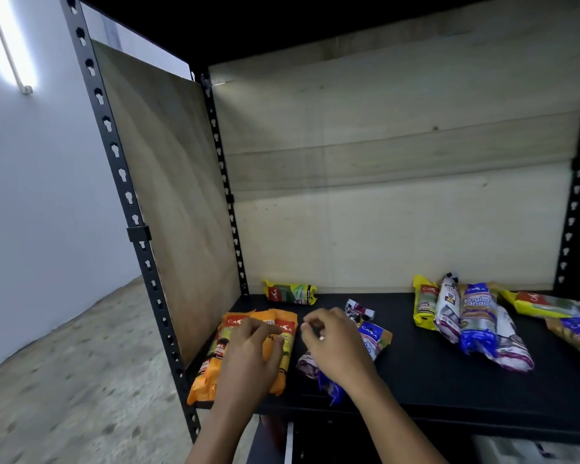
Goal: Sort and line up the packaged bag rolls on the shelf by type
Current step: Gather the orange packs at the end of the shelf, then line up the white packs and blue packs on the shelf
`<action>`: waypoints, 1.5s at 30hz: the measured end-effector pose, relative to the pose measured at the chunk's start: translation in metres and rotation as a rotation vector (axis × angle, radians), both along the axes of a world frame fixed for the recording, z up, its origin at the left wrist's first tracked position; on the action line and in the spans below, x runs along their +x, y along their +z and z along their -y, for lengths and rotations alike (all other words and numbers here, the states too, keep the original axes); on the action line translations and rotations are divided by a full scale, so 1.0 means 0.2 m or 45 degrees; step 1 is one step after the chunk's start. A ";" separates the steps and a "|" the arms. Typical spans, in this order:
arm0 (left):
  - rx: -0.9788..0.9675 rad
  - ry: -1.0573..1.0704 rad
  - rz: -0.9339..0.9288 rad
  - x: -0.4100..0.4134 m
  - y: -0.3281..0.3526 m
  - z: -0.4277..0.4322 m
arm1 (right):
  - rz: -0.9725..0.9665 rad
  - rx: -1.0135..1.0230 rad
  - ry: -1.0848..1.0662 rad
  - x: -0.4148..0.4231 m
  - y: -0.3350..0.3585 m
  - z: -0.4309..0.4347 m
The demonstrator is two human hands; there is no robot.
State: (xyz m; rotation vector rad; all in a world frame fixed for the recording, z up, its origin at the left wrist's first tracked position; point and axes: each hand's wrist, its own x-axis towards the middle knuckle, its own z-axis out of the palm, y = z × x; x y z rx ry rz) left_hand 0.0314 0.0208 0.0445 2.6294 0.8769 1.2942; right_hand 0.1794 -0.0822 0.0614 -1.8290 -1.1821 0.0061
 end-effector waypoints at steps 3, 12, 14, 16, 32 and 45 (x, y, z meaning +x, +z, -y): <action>-0.008 -0.182 -0.192 0.09 0.02 0.04 | -0.029 0.044 -0.131 0.11 -0.03 0.12; -0.338 -0.358 -0.957 0.30 0.04 0.03 | -0.169 -0.199 0.022 0.09 -0.18 0.32; -0.344 -0.374 -1.028 0.32 0.03 0.01 | -0.167 -0.256 0.063 0.05 -0.20 0.32; -0.351 -0.385 -1.045 0.32 0.01 -0.01 | -0.149 -0.296 0.067 0.03 -0.23 0.31; -0.155 -0.236 -0.867 0.30 -0.06 0.12 | 0.068 -0.026 -0.170 0.25 -0.26 0.31; -0.179 -0.162 -0.723 0.23 -0.11 0.15 | 0.195 -0.353 -0.163 0.71 -0.18 0.00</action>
